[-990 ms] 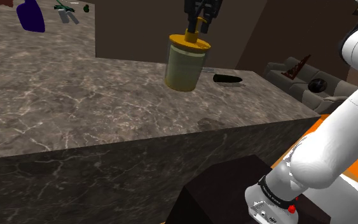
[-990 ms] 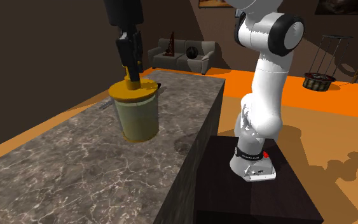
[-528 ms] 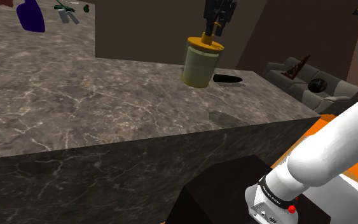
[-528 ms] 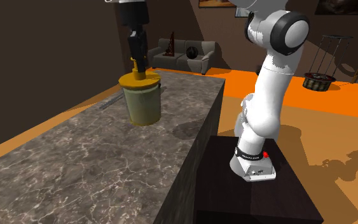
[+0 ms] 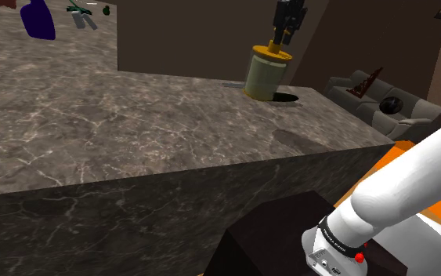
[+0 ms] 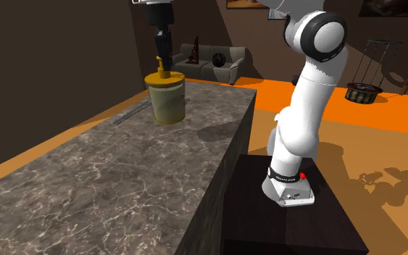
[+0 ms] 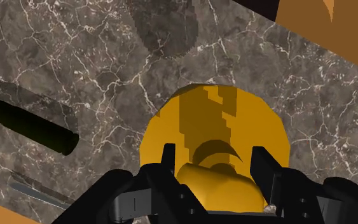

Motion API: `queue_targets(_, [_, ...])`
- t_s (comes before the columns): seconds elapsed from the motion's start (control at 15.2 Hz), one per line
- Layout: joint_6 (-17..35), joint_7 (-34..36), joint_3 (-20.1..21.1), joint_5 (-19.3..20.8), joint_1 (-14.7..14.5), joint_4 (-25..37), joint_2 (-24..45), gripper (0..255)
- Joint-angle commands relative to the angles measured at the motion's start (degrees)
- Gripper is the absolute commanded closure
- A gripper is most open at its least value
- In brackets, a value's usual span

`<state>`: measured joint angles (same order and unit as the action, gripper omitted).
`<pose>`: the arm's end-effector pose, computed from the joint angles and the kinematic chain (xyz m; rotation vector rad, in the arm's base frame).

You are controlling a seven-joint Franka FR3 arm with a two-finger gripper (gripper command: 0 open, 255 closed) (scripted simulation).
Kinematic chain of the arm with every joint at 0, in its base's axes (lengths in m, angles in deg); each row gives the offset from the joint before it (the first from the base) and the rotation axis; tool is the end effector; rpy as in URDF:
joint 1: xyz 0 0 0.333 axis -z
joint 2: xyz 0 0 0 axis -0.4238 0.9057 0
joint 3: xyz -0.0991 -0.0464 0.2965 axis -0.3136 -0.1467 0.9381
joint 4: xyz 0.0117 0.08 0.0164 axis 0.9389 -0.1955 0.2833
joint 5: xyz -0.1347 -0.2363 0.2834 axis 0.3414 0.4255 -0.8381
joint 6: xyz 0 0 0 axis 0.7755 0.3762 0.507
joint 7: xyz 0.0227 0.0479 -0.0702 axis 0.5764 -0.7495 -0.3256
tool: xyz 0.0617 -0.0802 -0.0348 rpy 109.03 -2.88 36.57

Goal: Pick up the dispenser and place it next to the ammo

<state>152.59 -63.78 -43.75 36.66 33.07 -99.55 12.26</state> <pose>0.4672 0.0363 0.7268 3.1152 0.1708 -0.0908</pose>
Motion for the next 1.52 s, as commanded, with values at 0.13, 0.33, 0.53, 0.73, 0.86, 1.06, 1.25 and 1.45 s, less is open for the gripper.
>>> queue_targets(0.13, [-0.08, -6.05, -3.32, 0.95, 2.41, 1.14, 0.97, 255])
queue_targets(0.33, [-0.13, -10.37, -5.69, 1.64, 4.2, 2.73, 2.43, 255])
queue_targets(0.53, [-0.31, -14.61, -7.96, 2.22, 6.02, 5.09, 4.5, 255])
queue_targets(0.73, [-0.69, -18.79, -10.1, 2.62, 7.93, 8.32, 7.21, 255])
queue_targets(0.86, [-1.11, -21.54, -11.45, 2.77, 9.27, 11.04, 9.4, 255])
queue_targets(1.06, [0.76, -22.56, -11.97, 2.79, 9.84, 8.96, 9.15, 255])
queue_targets(1.25, [3.71, -22.44, -11.97, 2.78, 9.83, 4.39, 7.53, 255])
queue_targets(1.45, [6.51, -22.32, -11.97, 2.77, 9.84, 0.23, 6.17, 255])
